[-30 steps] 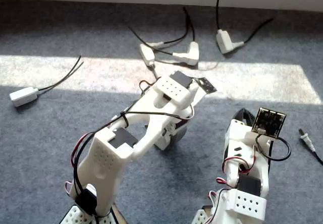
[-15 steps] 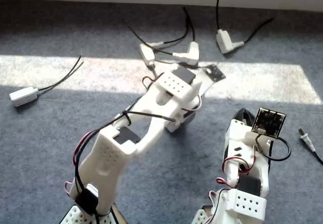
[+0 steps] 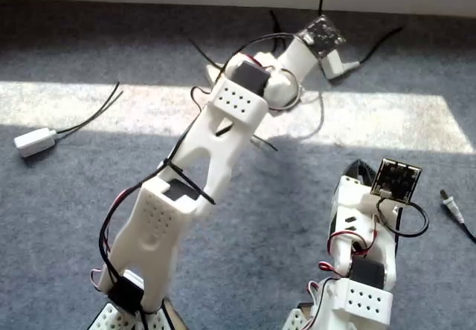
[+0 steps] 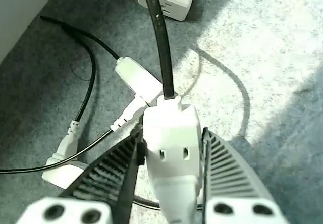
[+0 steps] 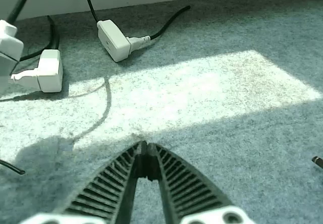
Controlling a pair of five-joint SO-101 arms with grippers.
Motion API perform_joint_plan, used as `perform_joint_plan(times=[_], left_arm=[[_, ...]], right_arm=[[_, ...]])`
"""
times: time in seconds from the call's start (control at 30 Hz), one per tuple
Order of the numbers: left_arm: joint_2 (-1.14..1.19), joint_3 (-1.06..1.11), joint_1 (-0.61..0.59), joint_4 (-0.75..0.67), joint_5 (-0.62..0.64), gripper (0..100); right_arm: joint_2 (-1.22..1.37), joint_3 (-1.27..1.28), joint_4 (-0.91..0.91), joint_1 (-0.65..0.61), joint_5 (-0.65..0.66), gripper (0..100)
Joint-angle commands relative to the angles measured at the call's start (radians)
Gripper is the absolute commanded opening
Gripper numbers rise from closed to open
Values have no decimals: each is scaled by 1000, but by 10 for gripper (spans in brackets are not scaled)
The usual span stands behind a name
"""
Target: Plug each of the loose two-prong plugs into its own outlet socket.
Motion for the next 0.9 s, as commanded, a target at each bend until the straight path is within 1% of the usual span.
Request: perform_joint_plan(times=[0.0, 0.1, 0.2, 0.27, 0.4, 0.43, 0.5, 0.63, 0.7, 0.73, 0.8, 0.87], left_arm=[[51, -41, -84, -221, -68, 31], [107, -41, -130, -365, -94, 31], [151, -41, -165, -440, -97, 32], [166, -41, -177, -440, -97, 58], [173, -36, -189, -439, -94, 236], [173, -35, -191, -439, -94, 267], [173, -35, -193, -439, -94, 299], [165, -51, -216, -440, -97, 301], [165, -101, -243, -430, -97, 301], [165, -127, -260, -399, -97, 301], [165, -216, -303, -302, -100, 296], [166, -325, -354, -213, -115, 259]], right_arm=[[-8, 91, -24, -4, 6, 6], [-8, 91, -25, -4, 6, 6], [-8, 91, -25, -4, 6, 6], [-8, 91, -25, -4, 6, 6], [-8, 91, -25, -4, 6, 6], [-8, 91, -25, -4, 6, 6], [-8, 91, -25, -4, 6, 6], [-8, 91, -25, -4, 6, 6], [-8, 91, -25, -4, 6, 6], [-8, 91, -25, -4, 6, 6], [-8, 91, -25, -4, 6, 6], [-8, 91, -25, -4, 6, 6]])
